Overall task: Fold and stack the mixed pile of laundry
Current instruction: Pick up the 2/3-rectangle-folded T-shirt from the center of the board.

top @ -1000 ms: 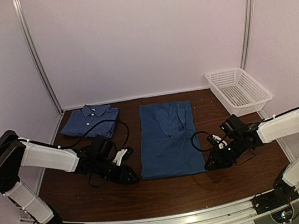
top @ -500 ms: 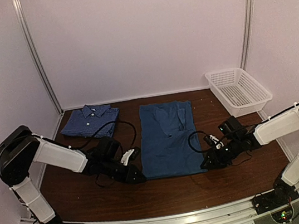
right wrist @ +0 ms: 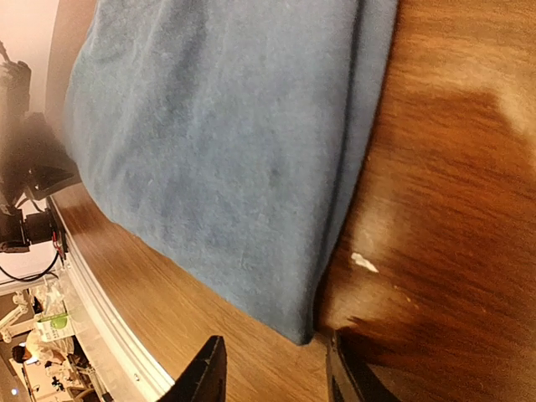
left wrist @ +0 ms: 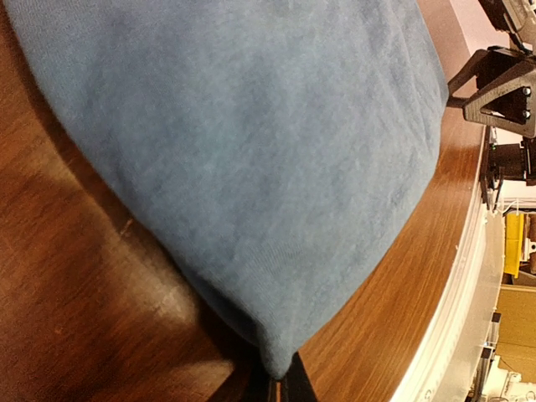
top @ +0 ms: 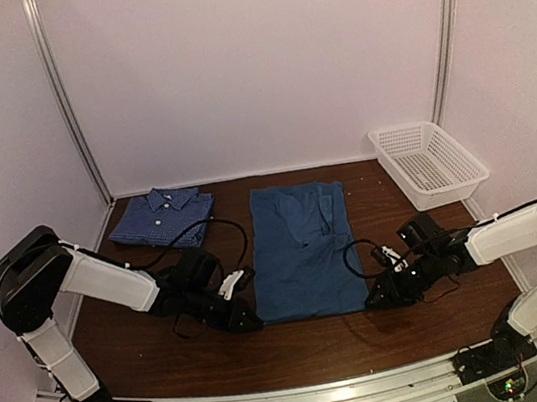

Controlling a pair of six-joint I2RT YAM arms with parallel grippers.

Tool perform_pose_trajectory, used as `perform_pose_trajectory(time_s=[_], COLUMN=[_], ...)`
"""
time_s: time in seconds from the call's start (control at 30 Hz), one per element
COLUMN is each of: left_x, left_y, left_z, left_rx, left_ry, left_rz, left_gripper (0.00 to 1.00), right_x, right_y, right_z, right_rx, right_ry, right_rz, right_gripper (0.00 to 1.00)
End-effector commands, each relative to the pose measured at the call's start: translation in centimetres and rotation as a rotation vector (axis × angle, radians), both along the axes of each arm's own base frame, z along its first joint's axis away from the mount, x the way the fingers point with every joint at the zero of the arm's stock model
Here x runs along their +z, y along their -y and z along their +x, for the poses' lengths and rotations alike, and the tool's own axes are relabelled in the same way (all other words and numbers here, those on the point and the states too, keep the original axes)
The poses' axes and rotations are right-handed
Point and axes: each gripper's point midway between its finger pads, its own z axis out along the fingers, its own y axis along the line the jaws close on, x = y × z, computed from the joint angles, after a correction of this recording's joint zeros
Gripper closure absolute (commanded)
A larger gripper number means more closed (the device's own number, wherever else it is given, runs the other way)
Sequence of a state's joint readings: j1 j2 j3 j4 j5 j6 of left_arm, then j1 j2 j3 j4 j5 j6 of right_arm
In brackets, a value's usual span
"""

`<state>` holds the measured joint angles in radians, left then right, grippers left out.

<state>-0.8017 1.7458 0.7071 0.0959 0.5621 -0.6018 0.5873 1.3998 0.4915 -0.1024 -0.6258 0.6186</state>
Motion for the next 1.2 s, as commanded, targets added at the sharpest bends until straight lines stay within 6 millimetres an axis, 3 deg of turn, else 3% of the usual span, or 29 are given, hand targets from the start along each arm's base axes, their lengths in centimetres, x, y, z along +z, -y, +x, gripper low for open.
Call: perform_pose_trajectory(time_s=[0.0,0.23,0.43,0.67,0.77,0.87,1.0,1.07,1.17], left_x=[-0.2,-0.3,-0.2,0.6,1.0,1.7,4.0,5.4,7.3], left_y=[0.0,-0.1,0.0,-0.1,-0.4,-0.5,-0.1,-0.2,-0.4], left_z=[-0.2,-0.1,-0.1,-0.7,-2.2,-4.6,-7.3,-6.9,-4.9], left_rx=[-0.004,-0.002,-0.006,-0.020,-0.047,-0.102,-0.178,-0.159,-0.106], left_ry=[0.005,0.007,0.009,0.024,0.024,0.031,0.051,0.078,0.138], left_rz=[0.013,0.018,0.013,-0.002,0.003,0.004,-0.011,-0.018,0.005], left_gripper=[1.00,1.00,1.00,1.00,1.00,1.00,1.00,1.00,1.00], right_x=[-3.2,-3.7,-4.0,-3.7,-3.4,-2.3,0.3,1.9,4.4], right_y=[4.0,2.8,1.4,2.2,2.6,2.2,1.4,1.5,1.4], right_z=[-2.9,-2.1,-2.0,-3.0,-4.2,-5.6,-6.8,-6.3,-4.6], right_rx=[-0.055,-0.064,-0.045,-0.039,-0.031,-0.001,0.030,0.013,-0.016], right_ry=[-0.114,-0.120,-0.135,-0.143,-0.149,-0.140,-0.124,-0.093,-0.026], right_rz=[-0.199,-0.153,-0.121,-0.149,-0.150,-0.119,-0.057,-0.051,-0.046], right_gripper=[0.58,0.64,0.74,1.00,1.00,1.00,1.00,1.00,1.00])
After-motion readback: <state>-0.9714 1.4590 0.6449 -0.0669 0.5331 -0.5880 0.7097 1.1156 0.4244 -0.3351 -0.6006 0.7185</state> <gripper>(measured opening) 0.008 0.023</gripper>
